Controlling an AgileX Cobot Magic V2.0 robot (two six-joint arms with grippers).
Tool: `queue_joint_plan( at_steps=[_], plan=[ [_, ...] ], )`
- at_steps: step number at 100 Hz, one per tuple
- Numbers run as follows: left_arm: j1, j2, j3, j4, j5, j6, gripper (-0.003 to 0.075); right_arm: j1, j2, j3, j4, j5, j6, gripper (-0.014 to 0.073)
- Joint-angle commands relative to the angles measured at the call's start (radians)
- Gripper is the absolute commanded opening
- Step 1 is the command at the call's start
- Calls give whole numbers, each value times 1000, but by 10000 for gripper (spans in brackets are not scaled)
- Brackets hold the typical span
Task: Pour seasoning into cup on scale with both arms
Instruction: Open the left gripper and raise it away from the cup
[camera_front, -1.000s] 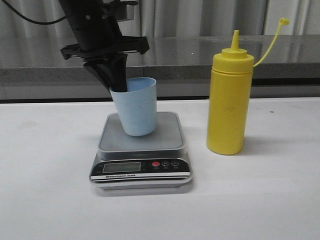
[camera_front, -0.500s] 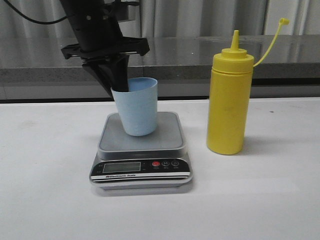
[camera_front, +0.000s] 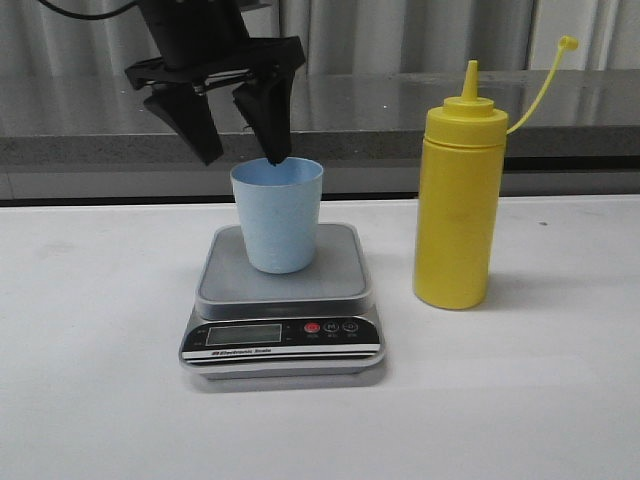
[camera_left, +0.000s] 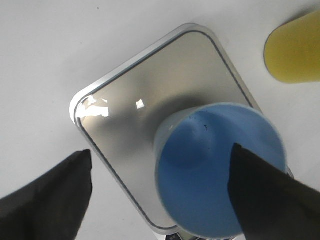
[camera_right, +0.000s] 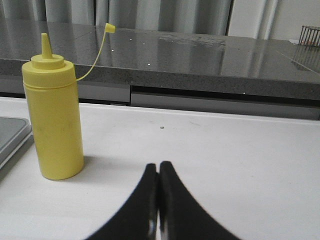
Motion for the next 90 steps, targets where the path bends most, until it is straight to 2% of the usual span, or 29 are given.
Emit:
queue_joint_plan(
  at_steps=[1,23,42,66,90],
  plan=[
    [16,-98,-35,-21,-15,-10,542,-3,-19,-22,-2,-82,-5,-67],
    [120,-204,-12,-13,-33,-6,532,-3,-19,-22,-2,-82,-5,-67],
    [235,-350,103,-13,-97,8,532,-3,-19,-22,-2,-82,-5,-67],
    [343,-601,385,-13,-284,18,532,-3,-19,-22,-2,-82,-5,-67],
    [360,-888,736,-13,-536,18,532,-3,-19,-22,-2,-82,-5,-67]
  ],
)
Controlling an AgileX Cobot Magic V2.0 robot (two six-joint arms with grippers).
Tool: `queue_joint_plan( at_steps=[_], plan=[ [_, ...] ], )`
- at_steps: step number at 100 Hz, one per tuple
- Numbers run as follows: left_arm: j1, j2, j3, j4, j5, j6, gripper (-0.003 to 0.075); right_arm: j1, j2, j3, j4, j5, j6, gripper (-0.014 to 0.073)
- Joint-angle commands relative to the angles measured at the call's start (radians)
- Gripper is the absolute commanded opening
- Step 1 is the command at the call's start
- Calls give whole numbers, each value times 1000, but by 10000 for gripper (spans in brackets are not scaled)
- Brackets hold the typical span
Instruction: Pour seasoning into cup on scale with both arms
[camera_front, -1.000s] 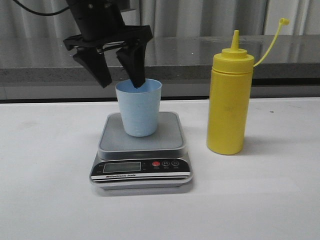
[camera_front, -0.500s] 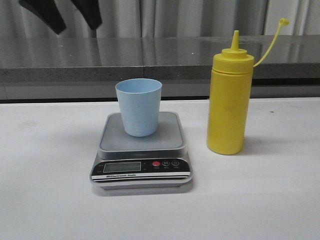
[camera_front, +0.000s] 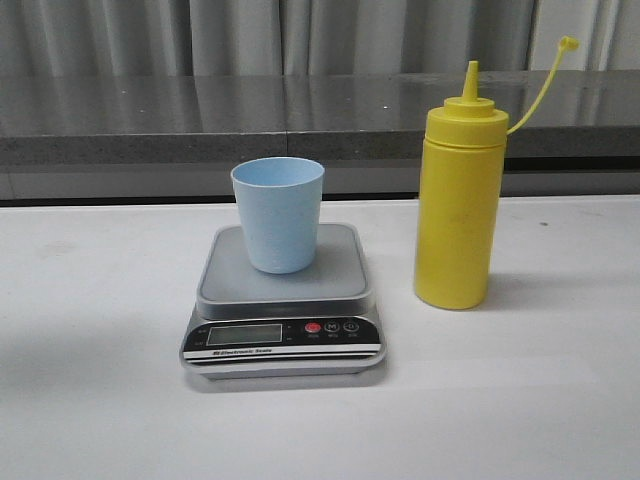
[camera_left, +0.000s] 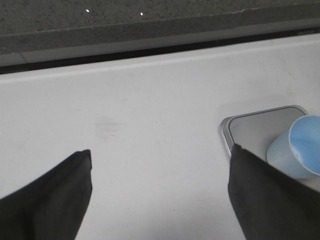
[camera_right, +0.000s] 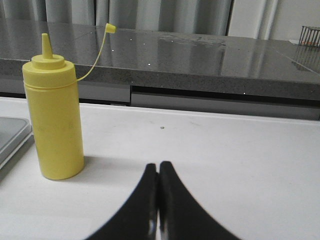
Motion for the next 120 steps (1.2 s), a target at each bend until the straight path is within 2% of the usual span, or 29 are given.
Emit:
queue_joint_plan(
  at_steps=[1,29,53,74,95,107,120],
  plan=[
    [2,-143,97,-18,-173,3,532,-3,-19,-22,-2,-82,-5,-67],
    [2,-501,499,-14,-432,5,532,-3,-19,-22,-2,-82,-5,-67],
    [2,-758,748,-11,-499,5,532,-3,-19,-22,-2,-82,-5,-67],
    [2,-899,806,-24,-504,5,532,-3,-19,-22,-2,-82,-5,-67],
    [2,-922,809,-22,-504,5,529,-3,-19,-22,-2,-82,-5,-67],
    [2,-922,809,-22,-504,5,459,-3,-19,-22,-2,-82,-5,-67],
    [2,-922,809,-22,-504,5,276,-3,-19,-22,-2,-82,-5,-67]
  ],
)
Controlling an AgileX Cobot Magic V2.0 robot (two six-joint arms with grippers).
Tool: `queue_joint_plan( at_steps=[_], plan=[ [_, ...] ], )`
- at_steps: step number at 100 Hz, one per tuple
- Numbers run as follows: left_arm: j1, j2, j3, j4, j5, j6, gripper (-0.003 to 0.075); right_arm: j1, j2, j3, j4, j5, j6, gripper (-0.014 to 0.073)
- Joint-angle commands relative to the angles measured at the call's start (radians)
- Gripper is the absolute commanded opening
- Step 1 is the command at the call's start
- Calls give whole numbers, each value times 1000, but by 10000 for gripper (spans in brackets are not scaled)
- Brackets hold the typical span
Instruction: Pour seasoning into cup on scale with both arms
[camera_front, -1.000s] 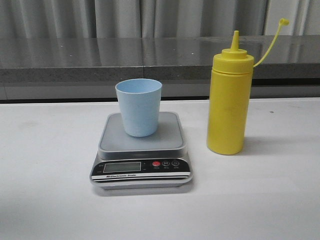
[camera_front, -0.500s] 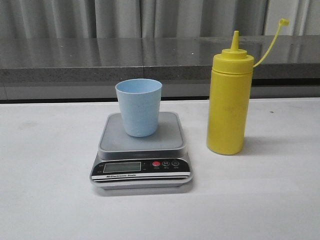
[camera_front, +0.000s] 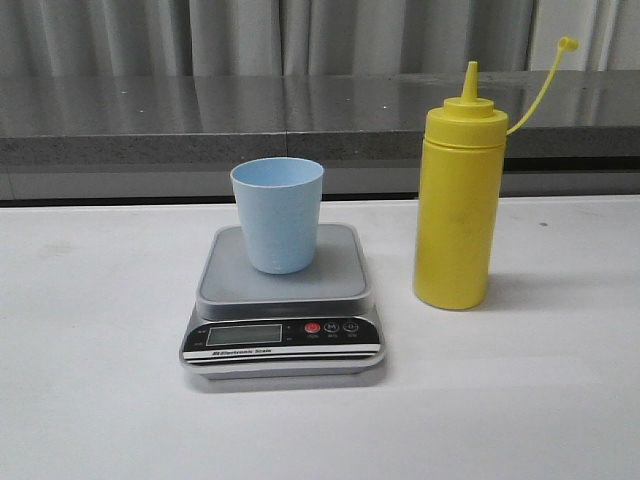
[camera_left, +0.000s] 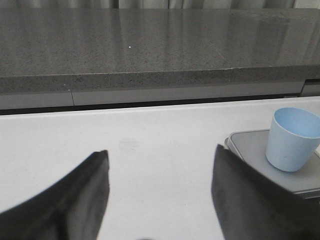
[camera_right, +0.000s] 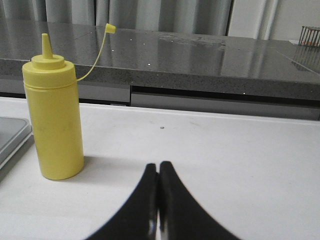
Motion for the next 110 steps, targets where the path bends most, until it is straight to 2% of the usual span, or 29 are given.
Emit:
queue_joint_plan(
  at_steps=[1,13,21,53,81,90,110],
  plan=[
    [1,8,-27,-17,-85,-2,265,-3,-19,-22,-2,-82,-5,-67],
    [1,8,-27,-17,-85,-2,74,-3,-19,-22,-2,-82,-5,-67],
    [1,8,-27,-17,-85,-2,-22,-3,-19,-22,-2,-82,-5,-67],
    [1,8,-27,-17,-85,-2,-20,-3,-19,-22,-2,-85,-5,-67],
    [1,8,-27,-17,-85,-2,-20,-3,-19,-30,73,-305,19,-67],
    [1,8,-27,-17,-85,-2,-20,-3,-11,-64,100,-261,35,-67],
    [1,8,-27,-17,-85,-2,-20,-3,132,-262,107,-10,39,-66]
  ],
)
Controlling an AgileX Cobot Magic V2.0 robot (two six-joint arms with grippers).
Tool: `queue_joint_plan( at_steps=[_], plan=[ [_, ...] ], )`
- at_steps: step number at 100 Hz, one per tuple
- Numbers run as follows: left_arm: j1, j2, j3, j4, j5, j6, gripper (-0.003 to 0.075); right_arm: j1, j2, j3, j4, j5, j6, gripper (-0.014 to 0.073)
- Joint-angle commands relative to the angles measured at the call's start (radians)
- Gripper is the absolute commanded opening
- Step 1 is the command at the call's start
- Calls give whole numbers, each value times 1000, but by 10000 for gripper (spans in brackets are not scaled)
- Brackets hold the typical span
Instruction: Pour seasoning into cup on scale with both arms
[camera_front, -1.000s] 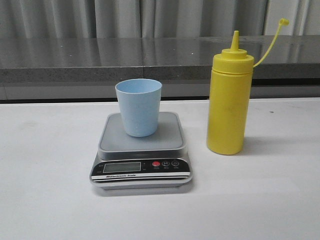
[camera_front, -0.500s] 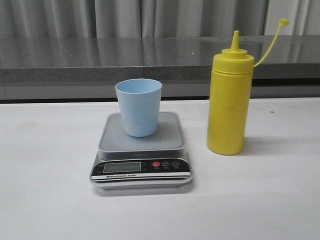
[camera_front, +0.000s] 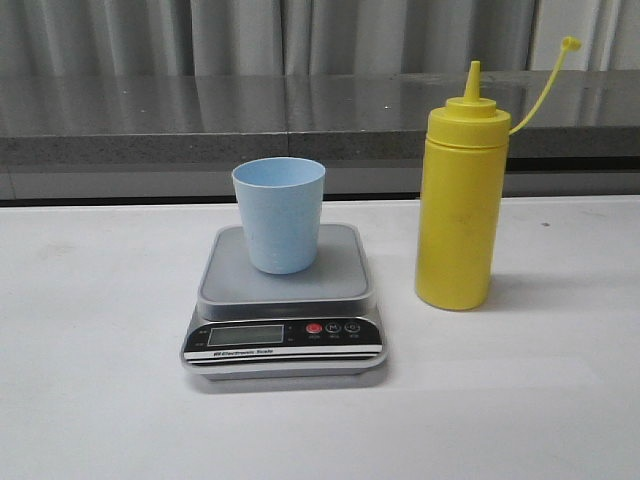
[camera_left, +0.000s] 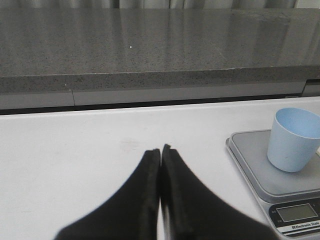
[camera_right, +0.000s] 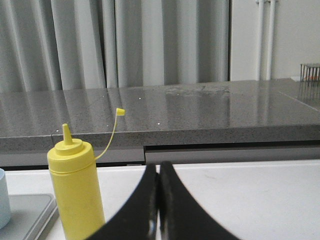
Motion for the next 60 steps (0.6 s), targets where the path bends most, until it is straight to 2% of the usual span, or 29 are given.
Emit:
queue_joint_plan(
  at_steps=[1,10,23,51,60],
  plan=[
    [1,8,-27,-17,-86,-2,-20,-3,89,-114,2,29,5,-66],
    [1,8,-27,-17,-86,-2,-20,-3,202,-209,2,73,5,-66],
    [1,8,-27,-17,-86,-2,-20,-3,363,-301,2,59,5,-66],
    [1,8,-27,-17,-86,-2,-20,5,675,-337,2,-119,5,-66],
    [1,8,-27,-17,-86,-2,-20,21,750,-337,0,-173,5,-40]
  ],
)
